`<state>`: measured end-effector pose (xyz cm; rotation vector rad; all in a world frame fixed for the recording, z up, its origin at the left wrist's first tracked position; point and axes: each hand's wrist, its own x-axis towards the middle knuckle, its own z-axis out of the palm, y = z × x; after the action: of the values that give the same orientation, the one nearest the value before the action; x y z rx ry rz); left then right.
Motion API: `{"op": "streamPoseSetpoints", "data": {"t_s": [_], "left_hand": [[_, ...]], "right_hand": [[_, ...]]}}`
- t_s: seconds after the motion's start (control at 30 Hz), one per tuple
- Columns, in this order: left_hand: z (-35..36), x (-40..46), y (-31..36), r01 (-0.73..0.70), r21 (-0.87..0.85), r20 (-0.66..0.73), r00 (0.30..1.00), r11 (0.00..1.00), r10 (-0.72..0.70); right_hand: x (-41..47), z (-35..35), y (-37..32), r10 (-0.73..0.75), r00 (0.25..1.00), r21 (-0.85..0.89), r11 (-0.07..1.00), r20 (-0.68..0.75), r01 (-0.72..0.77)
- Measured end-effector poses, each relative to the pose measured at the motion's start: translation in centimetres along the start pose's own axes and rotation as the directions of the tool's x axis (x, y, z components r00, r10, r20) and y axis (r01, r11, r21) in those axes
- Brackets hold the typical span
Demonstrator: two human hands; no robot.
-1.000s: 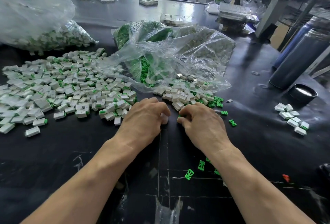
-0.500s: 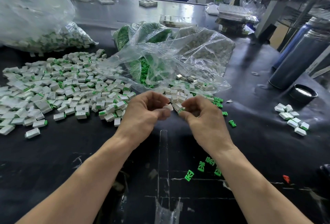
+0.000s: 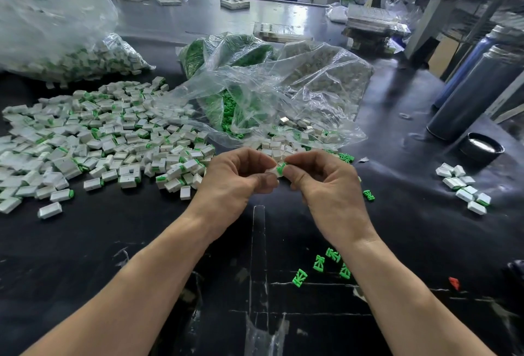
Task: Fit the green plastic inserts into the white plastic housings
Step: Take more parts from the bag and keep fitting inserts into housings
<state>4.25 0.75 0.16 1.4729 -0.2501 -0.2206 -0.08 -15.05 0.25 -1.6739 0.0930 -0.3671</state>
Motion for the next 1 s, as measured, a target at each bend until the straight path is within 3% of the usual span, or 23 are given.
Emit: {"op": "streamPoseSetpoints", "data": {"t_s": [0.27,0.73,1.0], "left_hand": [[0.62,-0.19,-0.43,-0.043,0.056,-0.033,0.998,0.998,0.045],[0.01,-0.03,-0.62,-0.080,0.113,0.000,0.997,0.990,0.081],[-0.02,-0.24,-0.51,-0.054,0.143,0.011,0.999,0.988,0.053]], "right_hand": [[-0.27,0.24,0.24,-0.049,0.998,-0.136,0.990,-0.049,0.042],[-0.37,-0.39,-0.23,0.011,0.995,-0.078,0.997,0.096,-0.003],[-0.38,-0.40,-0.12,-0.033,0.997,-0.084,0.996,0.074,0.039]]}}
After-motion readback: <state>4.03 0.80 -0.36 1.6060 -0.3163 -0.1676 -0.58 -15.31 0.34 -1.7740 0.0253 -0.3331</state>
